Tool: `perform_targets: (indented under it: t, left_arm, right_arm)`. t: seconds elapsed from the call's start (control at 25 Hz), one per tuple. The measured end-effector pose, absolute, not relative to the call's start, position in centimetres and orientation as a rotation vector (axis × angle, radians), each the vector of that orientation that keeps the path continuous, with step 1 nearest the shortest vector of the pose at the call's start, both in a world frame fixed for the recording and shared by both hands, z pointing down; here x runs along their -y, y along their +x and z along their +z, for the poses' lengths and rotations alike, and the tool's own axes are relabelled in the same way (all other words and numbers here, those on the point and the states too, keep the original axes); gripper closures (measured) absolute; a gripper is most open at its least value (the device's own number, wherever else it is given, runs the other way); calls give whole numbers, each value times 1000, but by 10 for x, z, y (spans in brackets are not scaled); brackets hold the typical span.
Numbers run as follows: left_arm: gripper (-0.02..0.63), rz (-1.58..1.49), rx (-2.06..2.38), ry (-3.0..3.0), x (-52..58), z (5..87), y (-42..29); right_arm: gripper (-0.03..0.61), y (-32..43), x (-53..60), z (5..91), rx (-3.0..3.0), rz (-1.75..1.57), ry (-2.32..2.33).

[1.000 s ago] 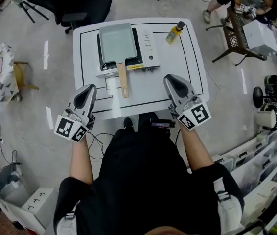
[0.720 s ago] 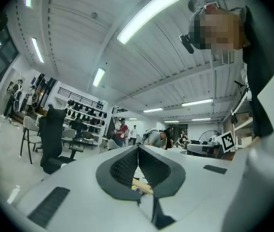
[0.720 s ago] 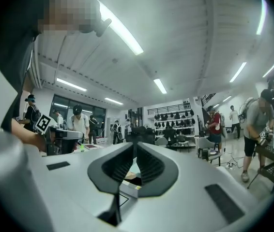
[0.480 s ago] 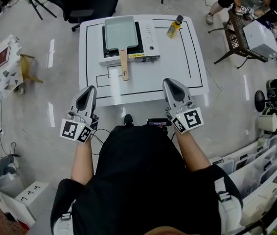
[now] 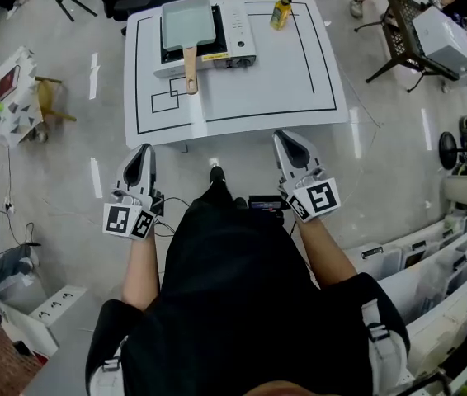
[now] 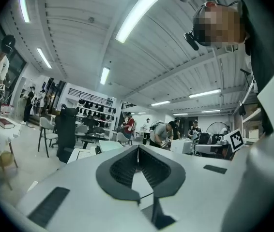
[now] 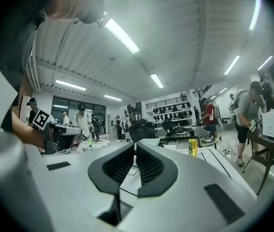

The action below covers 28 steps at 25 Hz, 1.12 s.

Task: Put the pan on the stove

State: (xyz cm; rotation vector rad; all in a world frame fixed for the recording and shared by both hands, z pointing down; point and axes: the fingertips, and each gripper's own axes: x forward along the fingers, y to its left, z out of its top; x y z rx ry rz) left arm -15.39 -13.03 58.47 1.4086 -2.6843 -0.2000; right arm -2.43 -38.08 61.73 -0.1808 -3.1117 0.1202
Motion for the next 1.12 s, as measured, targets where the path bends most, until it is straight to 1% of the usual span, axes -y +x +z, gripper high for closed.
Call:
perform_targets:
  t: [0.28, 0.48, 0.84, 1.12]
  left_arm:
    - [594, -136, 2611, 1461, 134, 601, -82]
    - [594, -121, 2600, 1460, 124, 606, -58]
    - [594, -151, 2540, 1520, 118, 623, -50]
    - [594, -160, 2592, 1449, 81, 633, -73]
  right_arm:
    - [549, 37, 371, 649, 3084, 209, -143]
    - [551, 69, 367, 661, 3072, 289, -95]
    - [552, 80, 343, 674, 3031, 269, -38]
    - [552, 58, 311, 670, 3041, 192, 20]
